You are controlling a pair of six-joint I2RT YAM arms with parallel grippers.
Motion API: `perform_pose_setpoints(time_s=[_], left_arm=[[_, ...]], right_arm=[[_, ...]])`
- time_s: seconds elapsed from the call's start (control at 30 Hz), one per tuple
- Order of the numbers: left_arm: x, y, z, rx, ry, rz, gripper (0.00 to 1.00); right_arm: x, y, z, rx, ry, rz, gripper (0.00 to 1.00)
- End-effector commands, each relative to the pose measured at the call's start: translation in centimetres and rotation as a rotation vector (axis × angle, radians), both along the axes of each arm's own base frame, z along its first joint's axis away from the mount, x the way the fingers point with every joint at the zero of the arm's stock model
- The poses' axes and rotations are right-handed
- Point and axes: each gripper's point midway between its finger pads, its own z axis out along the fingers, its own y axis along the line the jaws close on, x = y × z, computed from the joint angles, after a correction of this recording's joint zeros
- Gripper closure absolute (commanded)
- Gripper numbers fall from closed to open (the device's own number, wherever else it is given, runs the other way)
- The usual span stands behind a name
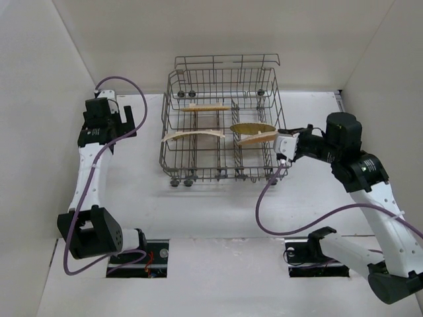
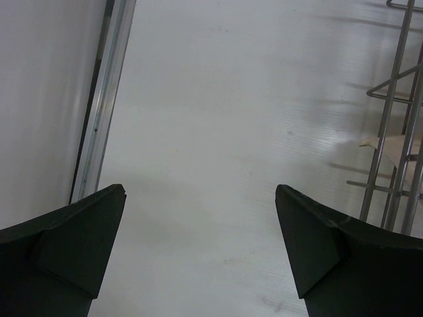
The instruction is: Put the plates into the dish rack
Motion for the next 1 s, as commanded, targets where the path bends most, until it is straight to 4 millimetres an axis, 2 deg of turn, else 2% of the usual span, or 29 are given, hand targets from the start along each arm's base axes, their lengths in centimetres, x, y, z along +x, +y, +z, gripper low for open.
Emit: perform_pose_setpoints(time_s=[0.0, 0.17, 0.4, 0.6, 0.8, 0.97], left_arm=[[-1.0, 0.1, 1.1, -0.02, -0.046, 0.016, 0.0], [-1.6, 0.3, 0.6, -0.025, -0.033, 0.022, 0.0], [-1.4, 0.1, 0.9, -0.031, -0.031, 0.013, 0.0], [-0.8, -0.2, 1.1, -0.037, -0.034, 0.0, 0.0], [-0.1, -0.3, 1.5, -0.041, -0.039, -0.011, 0.0], [0.7, -0.2, 1.8, -0.035, -0.043, -0.017, 0.0]], right_arm=[[0.1, 1.8, 2.0, -0.002, -0.096, 0.07, 1.0], [0.7, 3.3, 0.8, 0.027, -0.029, 0.058, 1.0], [1.6, 4.4, -1.6, 0.023, 0.034, 0.01, 1.0], [2.8, 4.5, -3.1, 0.018, 0.052, -0.049, 1.0], [4.4, 4.4, -3.5, 0.03, 0.047, -0.11, 1.0], [4.8, 4.4, -4.4, 0.026, 0.065, -0.128, 1.0]])
